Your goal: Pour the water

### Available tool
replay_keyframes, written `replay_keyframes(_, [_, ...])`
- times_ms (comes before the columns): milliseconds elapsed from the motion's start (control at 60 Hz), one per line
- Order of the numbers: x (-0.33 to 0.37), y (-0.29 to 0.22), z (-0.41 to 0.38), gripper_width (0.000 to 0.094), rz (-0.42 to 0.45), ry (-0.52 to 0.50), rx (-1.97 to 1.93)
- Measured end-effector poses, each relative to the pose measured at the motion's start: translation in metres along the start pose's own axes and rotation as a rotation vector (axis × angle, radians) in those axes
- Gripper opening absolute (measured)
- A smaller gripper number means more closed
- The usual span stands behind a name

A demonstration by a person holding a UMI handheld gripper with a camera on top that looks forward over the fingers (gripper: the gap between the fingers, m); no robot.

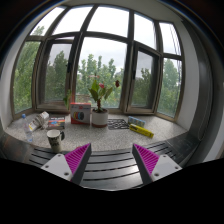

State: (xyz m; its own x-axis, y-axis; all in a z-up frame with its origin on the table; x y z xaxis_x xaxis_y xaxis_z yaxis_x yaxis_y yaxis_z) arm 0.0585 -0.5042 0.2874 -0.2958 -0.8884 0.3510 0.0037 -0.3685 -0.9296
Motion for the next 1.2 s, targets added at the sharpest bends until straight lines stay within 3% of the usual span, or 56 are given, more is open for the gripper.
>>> replay_keyframes(217, [-0.011,0.018,-0.015,0.0851,-0.017,0.017,0.014])
replay_keyframes(383, [-0.017,0.072,-0.049,0.0846,-0.040,0.023,0.011])
replay_keyframes(700, [-0.024,0.180,-0.234,0.0844,-0.180,-0.044,-0.011])
replay_keyframes(883, [-0.060,0.161,-0.388,0.0846,-0.125,-0.191,-0.074])
replay_keyframes(1033, [-0.107,0.117,-0.502,0.0841,-0.053,-0.321,-0.051])
replay_keyframes(1200, [-0.170,0.069,-0.588,0.0839,0.048,-0.357,-0.009])
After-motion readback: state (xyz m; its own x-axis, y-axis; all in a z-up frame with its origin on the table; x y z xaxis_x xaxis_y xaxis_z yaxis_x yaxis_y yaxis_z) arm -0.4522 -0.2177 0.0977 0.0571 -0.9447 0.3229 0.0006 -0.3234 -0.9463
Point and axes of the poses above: the point between the fingertips, and its own axes, seen from behind it with the camera up: z to the right, y down, x backward, against the way the camera looks, the point moved 7 cm from there along x, backward, against the way the camera looks, and after that the axes turned 3 degrees about -z, right-handed, at the moved point
